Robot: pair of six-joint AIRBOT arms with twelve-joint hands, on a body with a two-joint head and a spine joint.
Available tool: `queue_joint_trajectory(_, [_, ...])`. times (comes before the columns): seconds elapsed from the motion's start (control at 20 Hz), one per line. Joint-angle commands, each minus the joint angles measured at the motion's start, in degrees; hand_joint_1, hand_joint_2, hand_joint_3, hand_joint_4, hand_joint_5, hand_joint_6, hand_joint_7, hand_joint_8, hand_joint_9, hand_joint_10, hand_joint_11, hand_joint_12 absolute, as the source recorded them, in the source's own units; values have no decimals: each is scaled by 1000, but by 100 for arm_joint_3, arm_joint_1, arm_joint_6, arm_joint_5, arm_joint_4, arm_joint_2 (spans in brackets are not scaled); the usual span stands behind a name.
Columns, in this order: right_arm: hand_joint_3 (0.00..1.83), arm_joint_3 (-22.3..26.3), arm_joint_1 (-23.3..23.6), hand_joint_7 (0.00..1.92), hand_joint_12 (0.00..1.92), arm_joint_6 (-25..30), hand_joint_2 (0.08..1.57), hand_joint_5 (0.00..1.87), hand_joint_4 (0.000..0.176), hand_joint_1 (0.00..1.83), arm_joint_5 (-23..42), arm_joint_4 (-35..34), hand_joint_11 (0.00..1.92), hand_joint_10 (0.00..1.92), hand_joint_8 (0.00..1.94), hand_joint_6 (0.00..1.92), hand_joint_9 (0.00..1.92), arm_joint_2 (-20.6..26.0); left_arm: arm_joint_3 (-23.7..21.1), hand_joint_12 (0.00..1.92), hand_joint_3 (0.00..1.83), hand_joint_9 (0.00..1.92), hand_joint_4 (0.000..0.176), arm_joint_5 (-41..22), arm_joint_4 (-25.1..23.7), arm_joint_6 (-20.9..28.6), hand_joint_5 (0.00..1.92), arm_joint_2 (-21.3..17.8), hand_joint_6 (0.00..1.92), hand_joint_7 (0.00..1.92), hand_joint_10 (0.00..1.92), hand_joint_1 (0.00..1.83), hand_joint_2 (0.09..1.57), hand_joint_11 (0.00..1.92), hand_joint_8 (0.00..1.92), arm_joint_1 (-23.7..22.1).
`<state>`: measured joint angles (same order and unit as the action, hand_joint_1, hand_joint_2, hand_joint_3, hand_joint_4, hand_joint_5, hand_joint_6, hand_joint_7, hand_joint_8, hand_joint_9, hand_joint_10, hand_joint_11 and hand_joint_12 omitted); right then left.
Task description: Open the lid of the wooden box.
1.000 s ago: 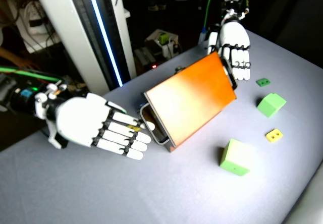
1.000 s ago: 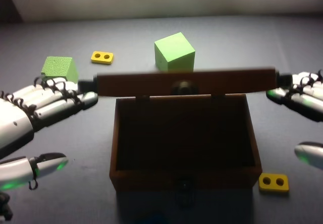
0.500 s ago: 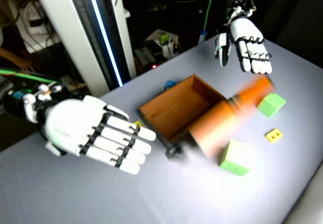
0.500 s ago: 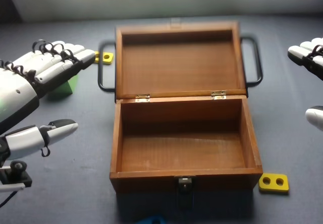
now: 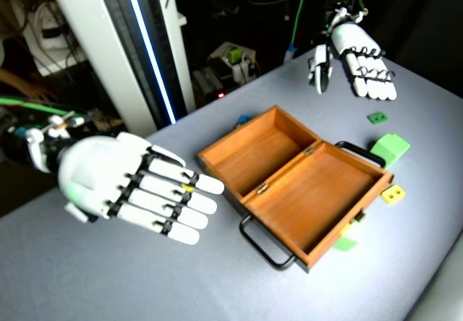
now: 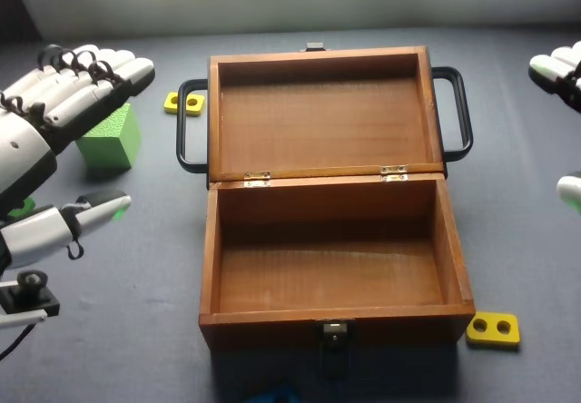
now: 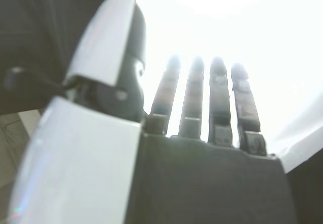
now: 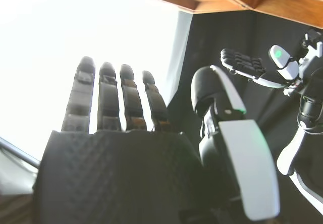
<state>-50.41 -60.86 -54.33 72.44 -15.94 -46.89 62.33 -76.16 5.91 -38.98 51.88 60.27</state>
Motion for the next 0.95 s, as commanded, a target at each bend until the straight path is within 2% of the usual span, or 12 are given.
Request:
queue_joint_trajectory(0.0, [0,30,59,0,0,-47,1425,0,66,360,833,15,0,0,0,0,0,66,12,0,7,0,7,-820,87,0,0,10,0,0,0,676,1375,0,0,-44])
queue_joint_trajectory(0.1, [0,72,53,0,0,-114,1424,0,70,373,910,14,0,0,0,0,0,109,10,0,5,0,2,-926,129,-10,0,10,0,0,0,658,1373,0,0,-44])
queue_joint_trajectory(0.15, [0,89,52,0,0,-137,1429,0,82,364,980,10,0,0,0,0,0,130,7,0,6,0,0,-994,162,-25,0,13,0,0,0,638,1377,0,0,-44])
queue_joint_trajectory(0.25, [0,108,51,0,0,-160,1413,0,50,283,1073,7,0,0,0,0,0,161,3,0,3,0,0,-1081,193,-43,0,22,0,0,0,557,1375,0,0,-45])
queue_joint_trajectory(0.35, [0,136,51,0,0,-191,1426,0,45,293,1173,7,0,0,0,0,0,196,1,0,0,0,0,-1170,203,-48,0,23,0,0,0,466,1345,0,0,-45])
queue_joint_trajectory(0.5, [9,196,17,0,0,-236,1453,0,57,335,1374,7,0,0,0,0,0,279,-15,0,0,0,0,-1332,252,-83,0,17,0,0,0,386,1343,0,0,-45])
queue_joint_trajectory(0.6, [0,229,-16,0,0,-241,1446,0,82,378,1494,9,0,0,0,0,0,330,-23,0,1,0,87,-1411,252,-92,0,7,0,0,0,347,1354,0,0,-45])
queue_joint_trajectory(0.65, [0,239,-35,0,0,-243,1425,0,78,393,1549,9,0,0,0,0,0,349,-33,0,0,0,107,-1467,258,-109,0,0,0,0,0,311,1351,0,0,-46])
queue_joint_trajectory(0.7, [0,250,-49,0,0,-244,1398,0,54,386,1616,11,0,0,0,0,0,367,-41,0,2,0,140,-1528,271,-117,0,-4,0,0,0,252,1353,0,0,-46])
queue_joint_trajectory(0.75, [0,265,-55,0,0,-244,1379,0,47,341,1686,19,0,0,0,0,0,396,-52,0,1,0,137,-1587,284,-130,0,-15,0,0,0,186,1349,0,0,-45])
queue_joint_trajectory(0.85, [3,306,-58,0,0,-265,1430,0,17,335,1774,50,0,0,0,0,0,460,-76,0,4,0,147,-1676,309,-170,0,-45,0,0,0,154,1354,0,0,-42])
queue_joint_trajectory(0.9, [17,344,-65,0,0,-312,1467,0,15,323,1837,58,0,0,0,0,0,502,-93,0,8,0,130,-1743,323,-194,0,-61,0,0,0,74,1365,0,0,-40])
